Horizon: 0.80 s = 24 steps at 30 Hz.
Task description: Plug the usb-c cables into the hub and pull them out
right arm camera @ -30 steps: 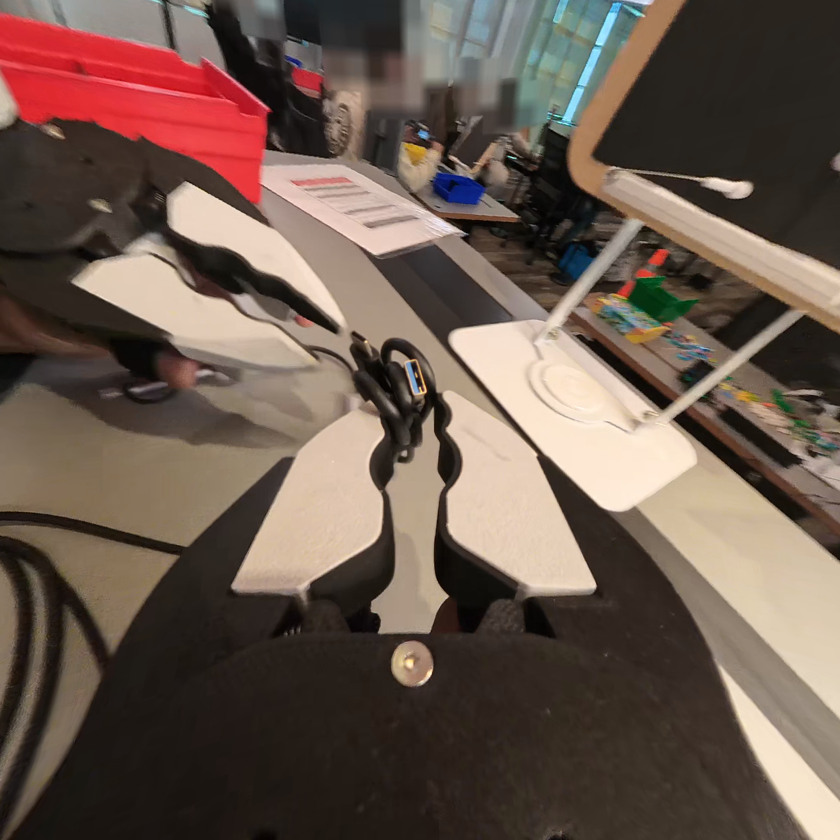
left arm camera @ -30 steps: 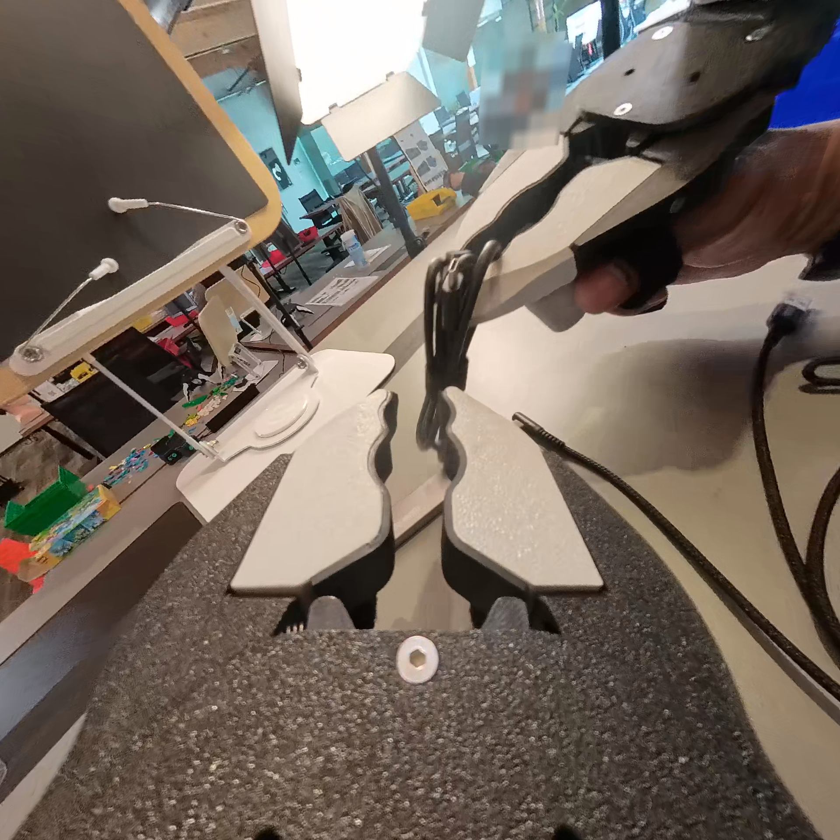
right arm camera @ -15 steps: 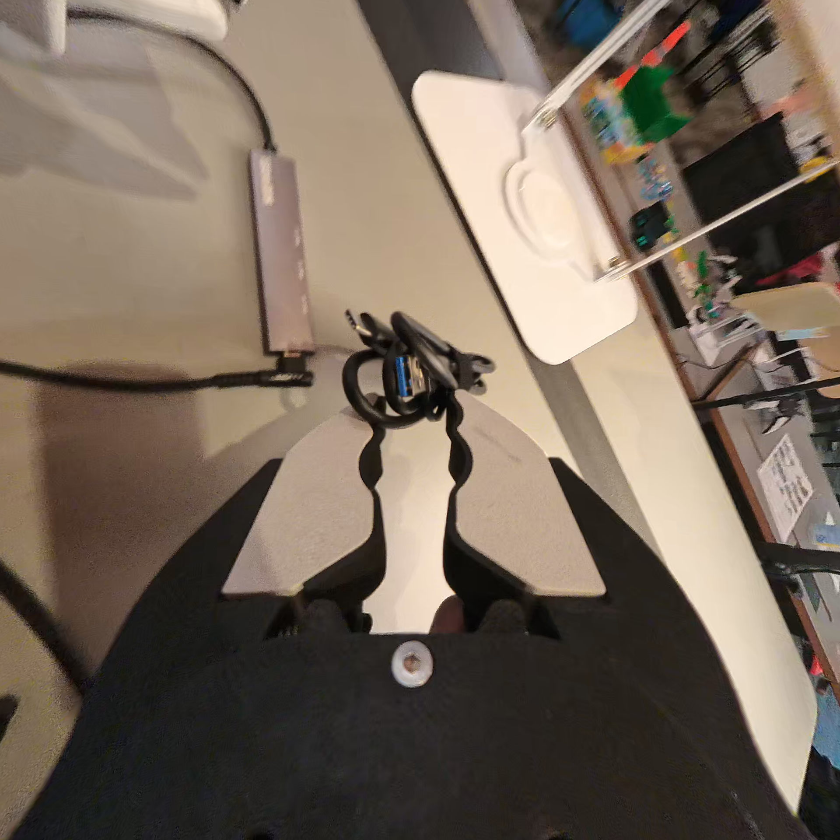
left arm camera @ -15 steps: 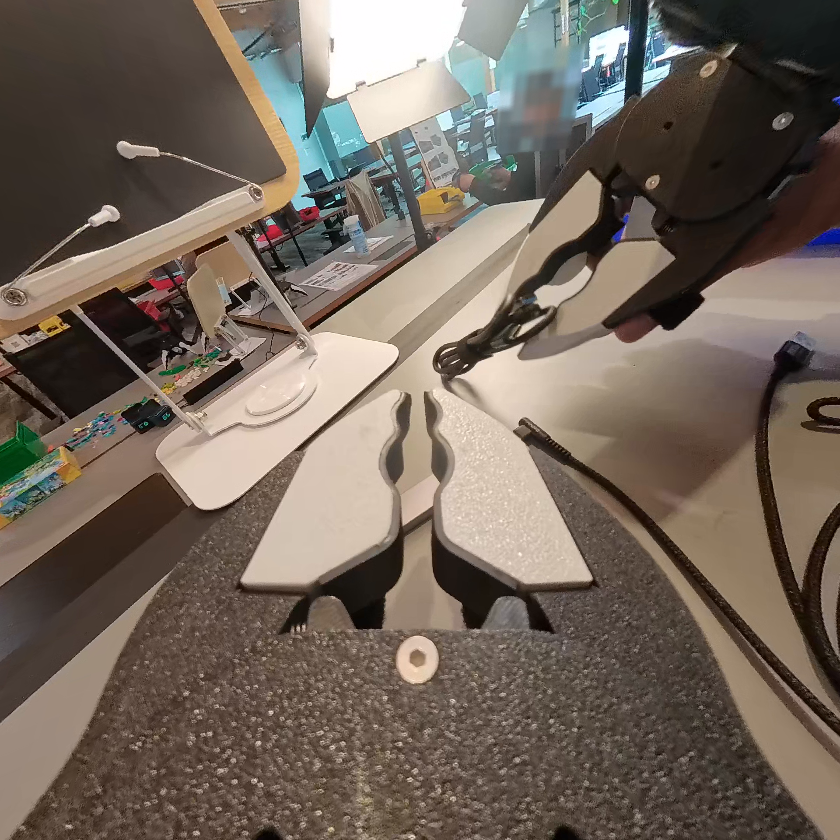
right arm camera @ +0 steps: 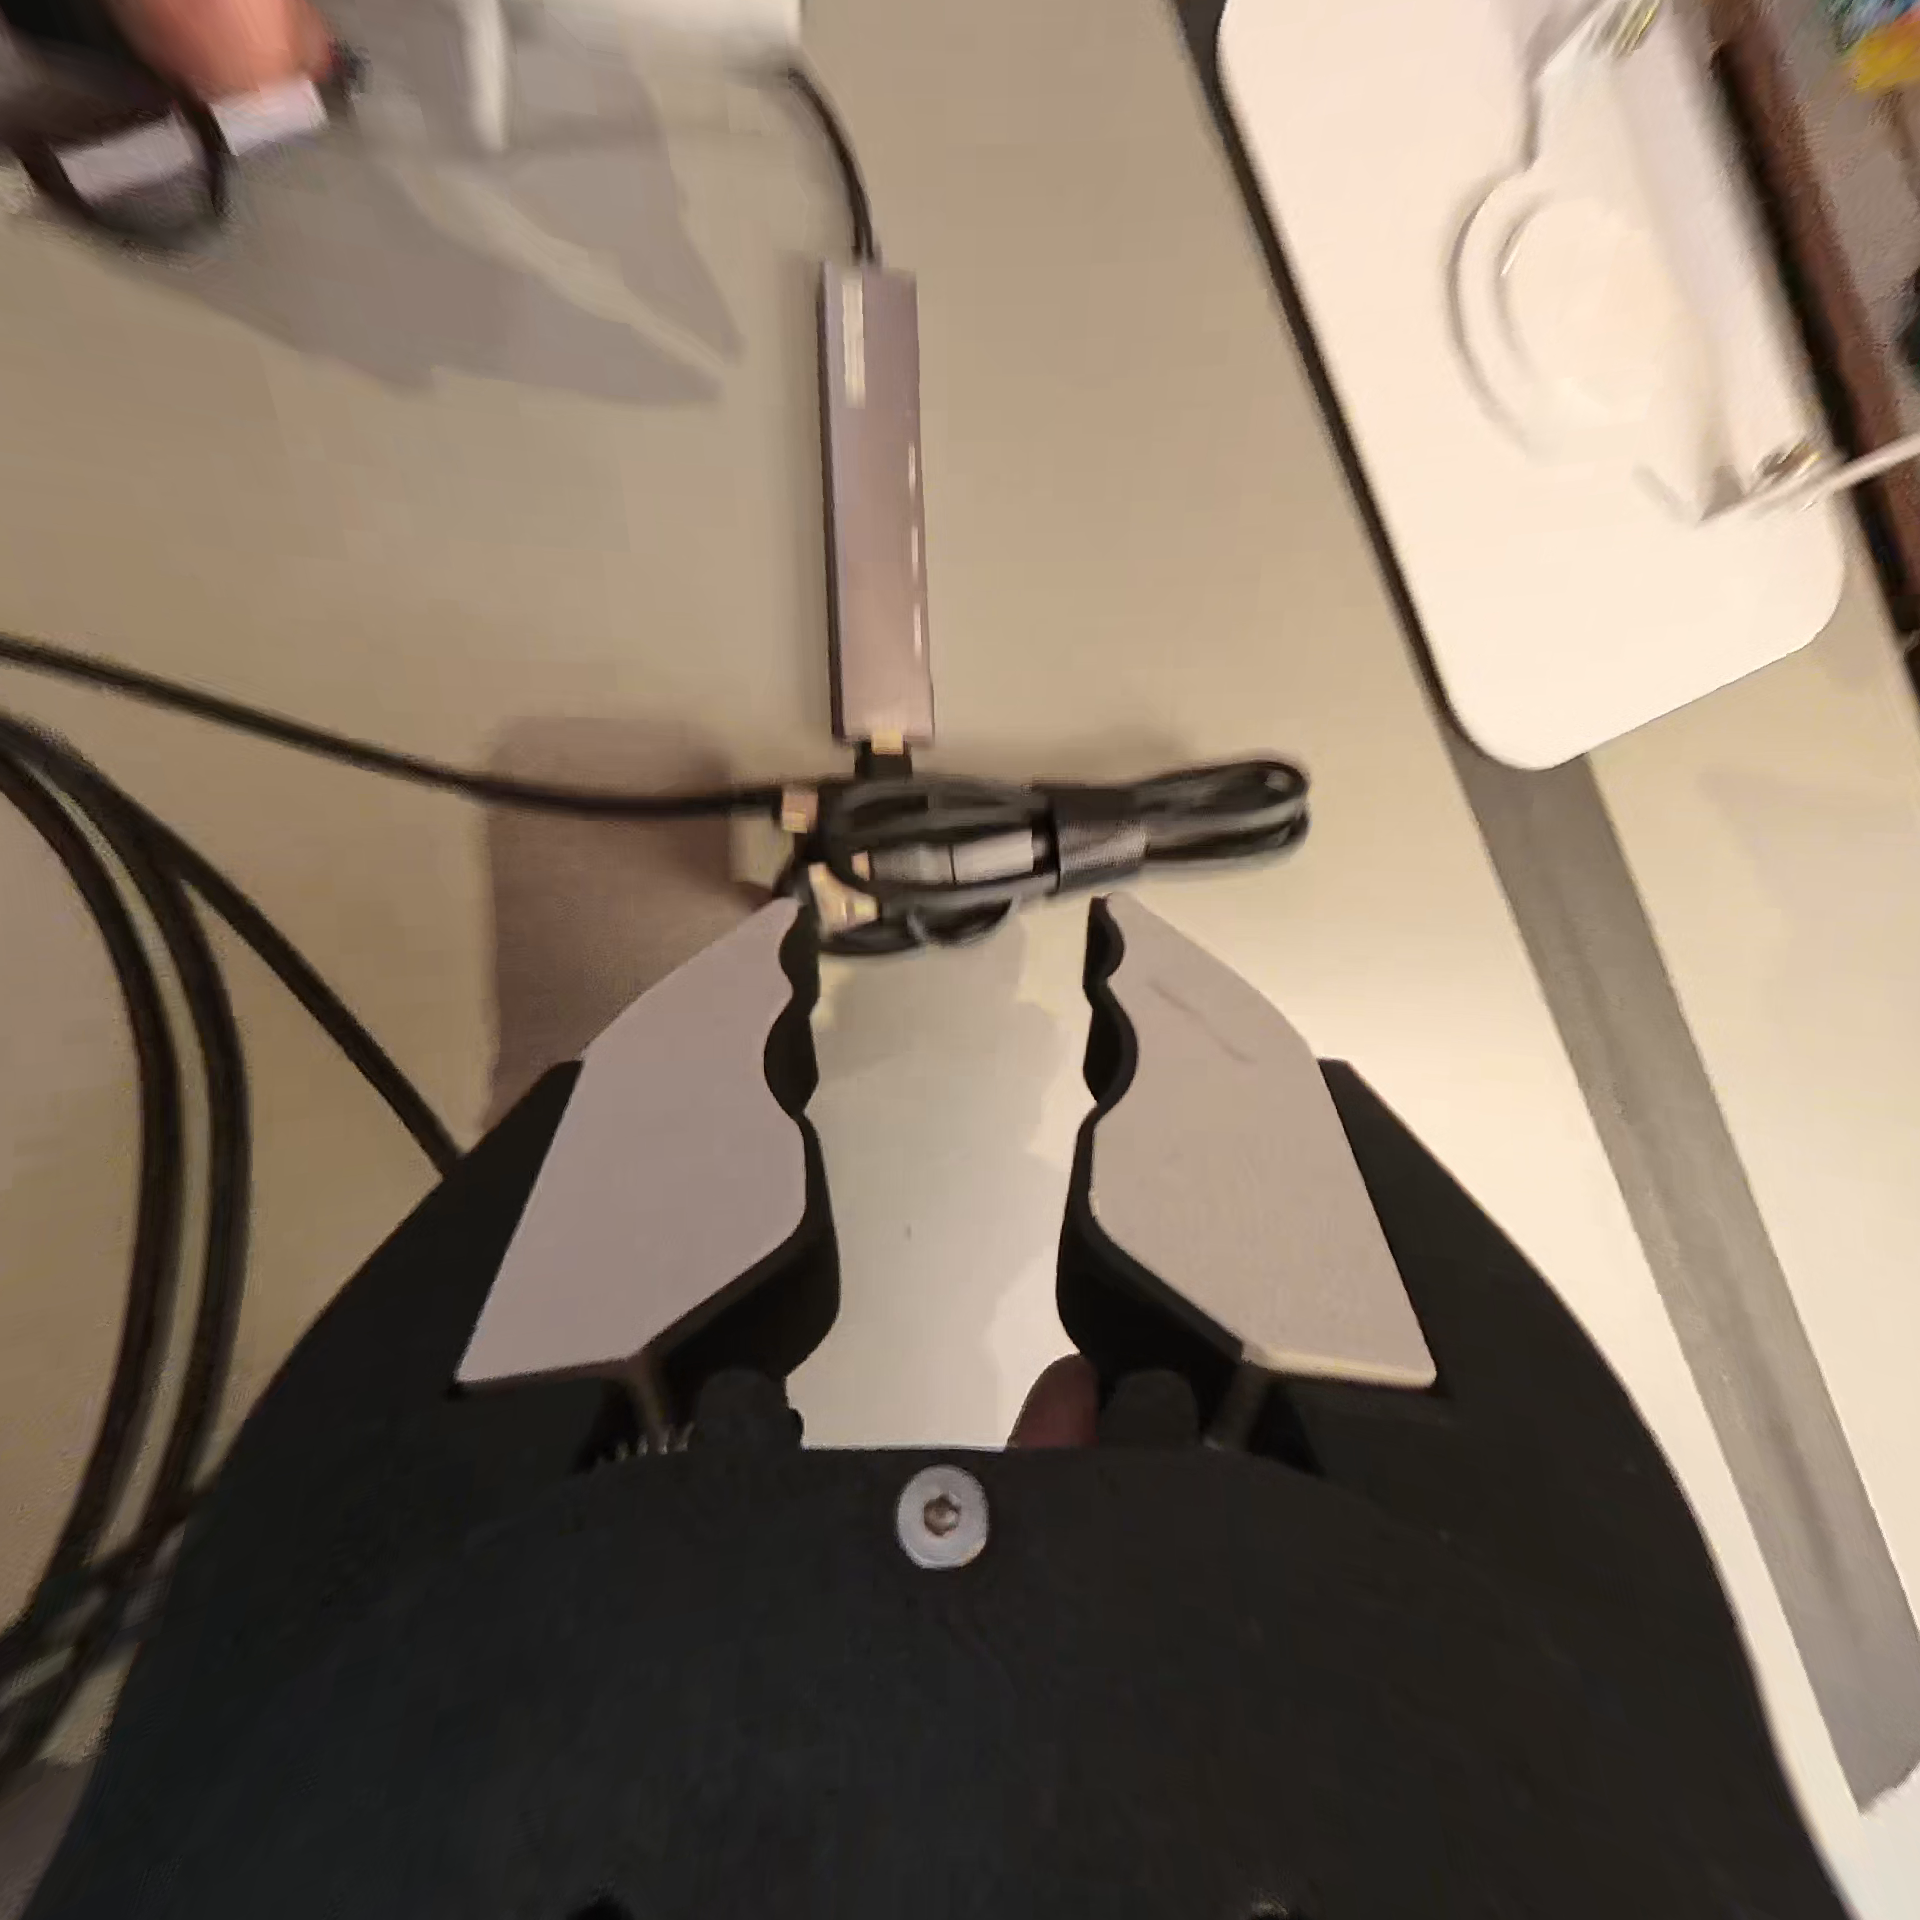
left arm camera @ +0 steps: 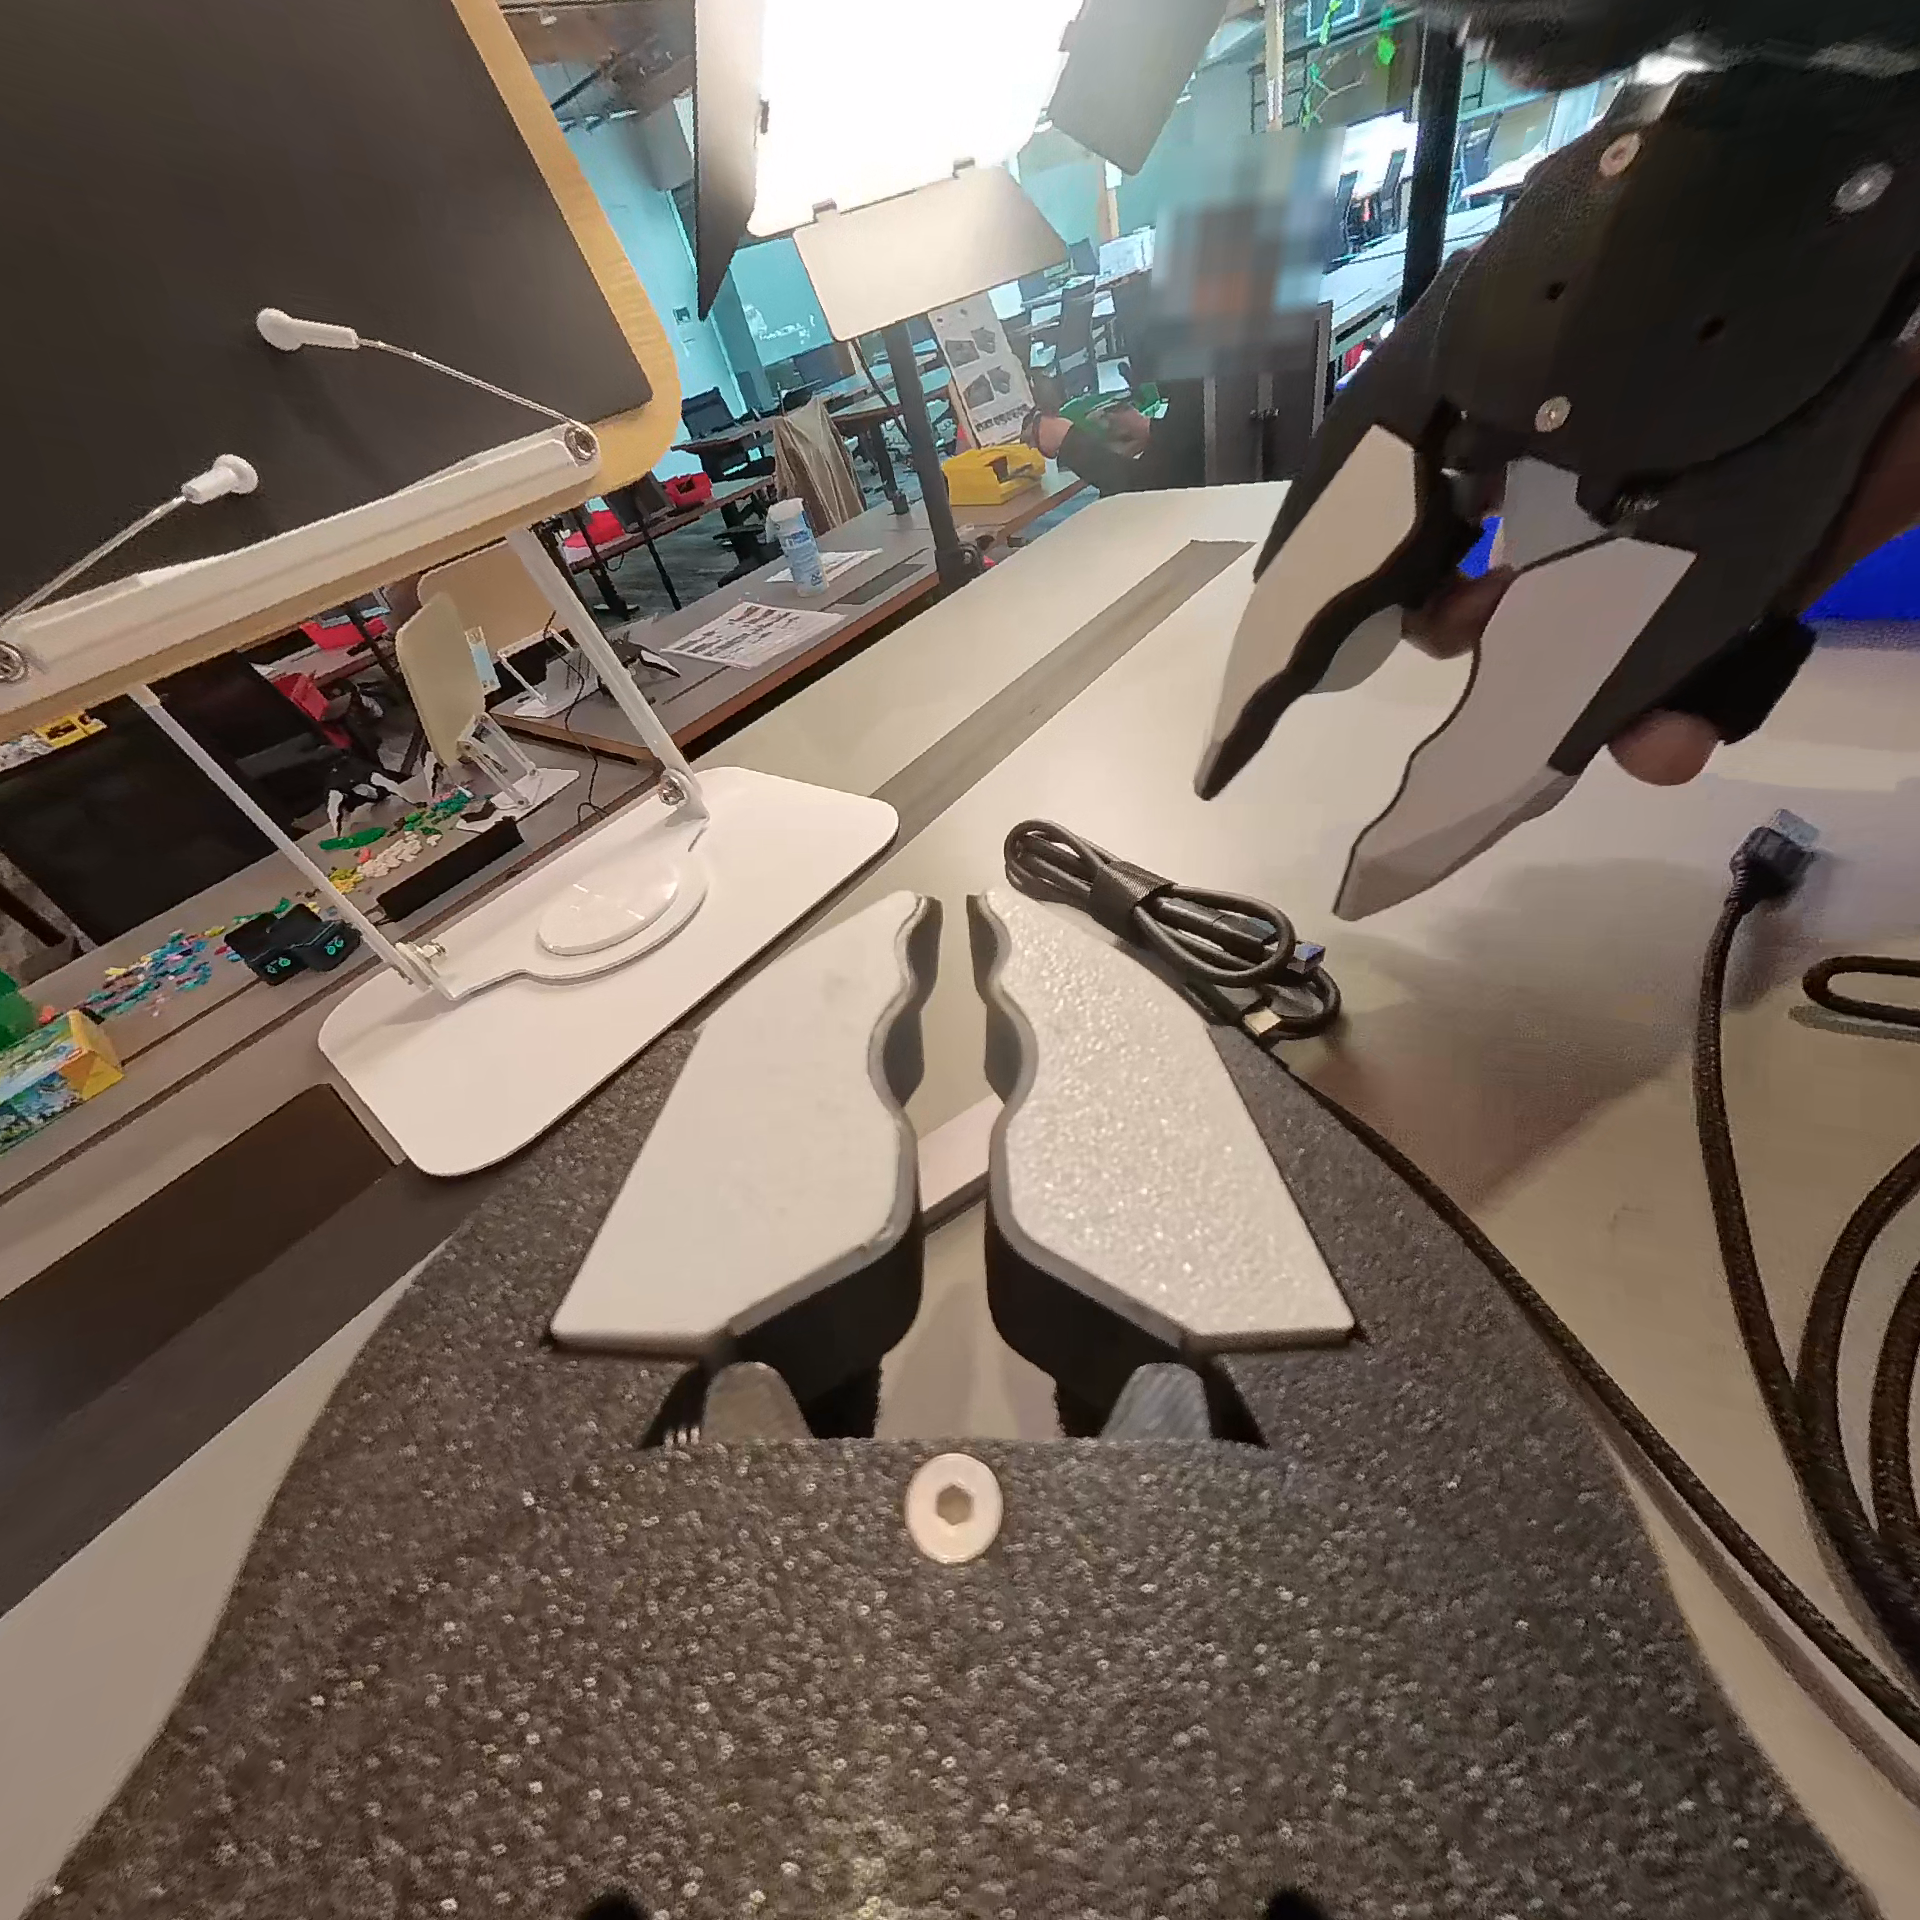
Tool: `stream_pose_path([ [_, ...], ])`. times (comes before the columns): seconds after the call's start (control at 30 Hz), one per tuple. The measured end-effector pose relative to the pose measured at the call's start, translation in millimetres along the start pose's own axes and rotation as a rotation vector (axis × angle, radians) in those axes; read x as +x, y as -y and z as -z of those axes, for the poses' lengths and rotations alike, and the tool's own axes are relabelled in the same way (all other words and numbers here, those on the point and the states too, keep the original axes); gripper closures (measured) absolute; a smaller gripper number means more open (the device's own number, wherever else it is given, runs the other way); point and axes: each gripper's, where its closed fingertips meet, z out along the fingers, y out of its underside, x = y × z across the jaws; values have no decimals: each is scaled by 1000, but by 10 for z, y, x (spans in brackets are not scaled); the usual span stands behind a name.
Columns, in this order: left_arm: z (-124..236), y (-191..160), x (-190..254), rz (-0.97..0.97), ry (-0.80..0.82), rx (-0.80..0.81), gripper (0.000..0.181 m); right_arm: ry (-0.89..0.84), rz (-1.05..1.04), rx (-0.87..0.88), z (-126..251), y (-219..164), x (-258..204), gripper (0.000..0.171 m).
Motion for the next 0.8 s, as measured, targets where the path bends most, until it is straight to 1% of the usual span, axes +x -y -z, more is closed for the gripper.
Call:
stream_pose_path([
  [0.1,-8,14,-28,27,1,9,174,0,-48,141,-75,371,-43,123],
  [0.17,0,33,-61,52,8,22,173,11,-62,150,-233,489,-113,122],
  [0.23,12,50,-103,81,16,35,173,-10,-66,88,-440,485,-120,115],
  [0.33,36,76,-179,133,26,61,173,-10,-37,-54,-657,403,-81,115],
  [0.47,87,80,-274,206,34,90,172,119,-163,-137,-749,363,-110,117],
  [0.57,126,101,-338,256,36,118,172,140,-201,-143,-732,331,-132,123],
  [0.63,141,124,-366,306,26,144,172,125,-185,-154,-716,318,-126,147],
  [0.8,184,220,-427,503,-21,244,165,71,-161,-129,-727,357,-118,149],
])
